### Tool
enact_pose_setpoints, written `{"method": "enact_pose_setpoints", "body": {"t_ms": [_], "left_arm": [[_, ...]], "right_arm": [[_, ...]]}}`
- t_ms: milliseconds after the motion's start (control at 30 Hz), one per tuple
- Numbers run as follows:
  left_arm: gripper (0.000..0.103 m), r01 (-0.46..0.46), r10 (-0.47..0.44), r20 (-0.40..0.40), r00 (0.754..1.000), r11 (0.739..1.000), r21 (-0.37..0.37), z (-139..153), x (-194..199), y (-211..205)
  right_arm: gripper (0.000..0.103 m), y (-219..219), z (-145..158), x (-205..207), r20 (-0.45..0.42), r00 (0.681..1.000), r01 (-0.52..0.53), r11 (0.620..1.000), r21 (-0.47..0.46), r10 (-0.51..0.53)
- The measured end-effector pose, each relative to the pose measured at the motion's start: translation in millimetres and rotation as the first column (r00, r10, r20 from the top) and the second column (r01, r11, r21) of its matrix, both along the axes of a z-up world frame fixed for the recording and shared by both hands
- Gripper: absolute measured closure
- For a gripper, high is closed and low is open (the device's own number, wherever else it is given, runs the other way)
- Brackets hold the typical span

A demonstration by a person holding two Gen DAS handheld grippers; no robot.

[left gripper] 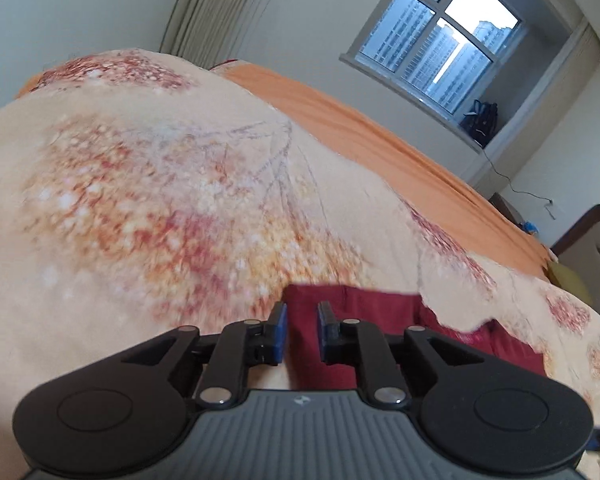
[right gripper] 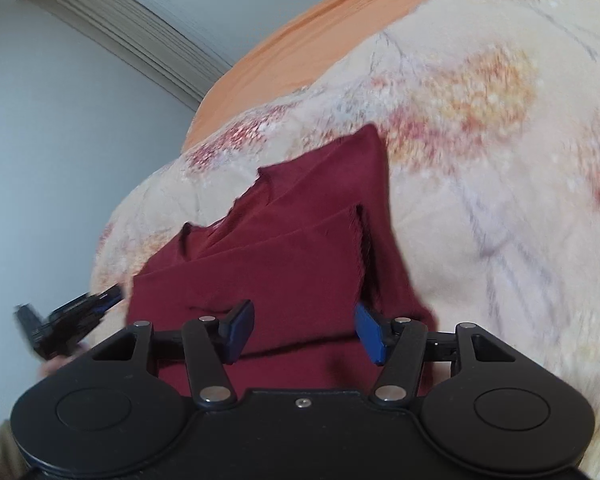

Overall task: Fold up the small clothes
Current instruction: 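Grasp the shirt edges with both grippers and fold them inward, then release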

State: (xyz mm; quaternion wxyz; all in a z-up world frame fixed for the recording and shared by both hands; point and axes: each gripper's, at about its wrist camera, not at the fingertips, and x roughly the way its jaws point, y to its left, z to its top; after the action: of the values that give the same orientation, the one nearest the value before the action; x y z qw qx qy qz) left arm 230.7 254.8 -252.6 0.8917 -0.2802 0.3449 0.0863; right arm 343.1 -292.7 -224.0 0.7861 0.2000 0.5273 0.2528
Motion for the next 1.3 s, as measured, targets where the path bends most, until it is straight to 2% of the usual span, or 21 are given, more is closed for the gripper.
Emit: {"method": "enact_pose_setpoints", "body": {"t_ms": [67, 200, 267, 367, 467, 633, 667, 733, 800, 867, 933, 1033, 1100, 1133, 1167, 1200, 1233, 1267, 1300], "left_arm": [[0.085, 0.03, -0.03, -0.02, 0.999, 1.0, -0.003, 0, -16, -7], [0.085, 0.089, -0.088, -0.102, 0.991, 0.996, 0.005, -16, -39, -22], [0.085, 0.09, -0.092, -0.114, 0.989, 0.996, -0.027, -25, -44, -25], [0.085, 0.072, -0.079, -0.107, 0.991, 0.995, -0.074, -31, -49, -23], [0.085, 0.067, -0.077, -0.114, 0.99, 0.994, -0.086, -31, -49, -21], [0.085, 0.071, -0.078, -0.04, 0.996, 0.987, -0.147, -15, -57, -15], [0.085, 0.081, -0.087, -0.04, 0.995, 0.987, -0.137, -13, -58, -17], [0.085, 0.094, -0.097, -0.042, 0.994, 0.993, -0.068, -7, -59, -23], [0.085, 0.094, -0.094, 0.002, 0.996, 0.996, -0.006, 7, -62, -27], [0.085, 0.096, -0.096, 0.063, 0.993, 0.995, -0.006, 22, -63, -30], [0.084, 0.15, -0.147, 0.096, 0.984, 0.988, -0.029, 29, -56, -40], [0.081, 0.277, -0.277, 0.032, 0.96, 0.961, 0.001, 20, -34, -67], [0.081, 0.337, -0.336, -0.049, 0.941, 0.941, 0.015, 3, -21, -81], [0.081, 0.34, -0.335, -0.105, 0.936, 0.94, 0.036, -7, -16, -85], [0.085, 0.331, -0.318, -0.16, 0.935, 0.941, 0.066, -17, -14, -87], [0.099, 0.322, -0.303, -0.191, 0.934, 0.943, 0.079, -25, -15, -85], [0.101, 0.298, -0.279, -0.201, 0.939, 0.952, 0.069, -30, -18, -80], [0.101, 0.27, -0.259, -0.191, 0.947, 0.962, 0.035, -31, -21, -75], [0.101, 0.247, -0.242, -0.178, 0.954, 0.969, 0.005, -29, -27, -70]], "right_arm": [[0.051, 5, -4, 11, 0.054, 0.999, 0.001, 0.996, -0.088, 0.003], [0.06, 15, -14, 32, 0.118, 0.993, -0.008, 0.984, -0.18, 0.03], [0.073, 17, -21, 41, 0.102, 0.994, -0.013, 0.981, -0.196, 0.034], [0.076, 18, -33, 50, 0.061, 0.997, -0.029, 0.98, -0.196, 0.041], [0.078, 18, -38, 54, 0.044, 0.998, -0.034, 0.979, -0.203, 0.044], [0.078, 19, -29, 52, 0.051, 0.998, -0.027, 0.98, -0.195, 0.038], [0.077, 20, -24, 50, 0.07, 0.997, -0.029, 0.979, -0.2, 0.044], [0.076, 24, -13, 45, 0.119, 0.991, -0.041, 0.977, -0.208, 0.067], [0.076, 28, -4, 40, 0.154, 0.985, -0.049, 0.979, -0.198, 0.08], [0.076, 35, 4, 34, 0.18, 0.978, -0.075, 0.981, -0.177, 0.107], [0.075, 45, 7, 29, 0.2, 0.968, -0.124, 0.98, -0.155, 0.154], [0.074, 64, 1, 24, 0.18, 0.957, -0.206, 0.969, -0.138, 0.229], [0.074, 73, -9, 23, 0.151, 0.952, -0.246, 0.96, -0.136, 0.266], [0.074, 77, -16, 23, 0.135, 0.949, -0.266, 0.952, -0.153, 0.287], [0.073, 79, -24, 22, 0.125, 0.942, -0.284, 0.937, -0.205, 0.313], [0.076, 79, -34, 20, 0.123, 0.936, -0.282, 0.912, -0.299, 0.329], [0.096, 74, -42, 21, 0.11, 0.938, -0.275, 0.899, -0.341, 0.328], [0.103, 66, -47, 24, 0.088, 0.95, -0.255, 0.907, -0.335, 0.299], [0.103, 57, -45, 26, 0.073, 0.962, -0.23, 0.924, -0.305, 0.264]]}}
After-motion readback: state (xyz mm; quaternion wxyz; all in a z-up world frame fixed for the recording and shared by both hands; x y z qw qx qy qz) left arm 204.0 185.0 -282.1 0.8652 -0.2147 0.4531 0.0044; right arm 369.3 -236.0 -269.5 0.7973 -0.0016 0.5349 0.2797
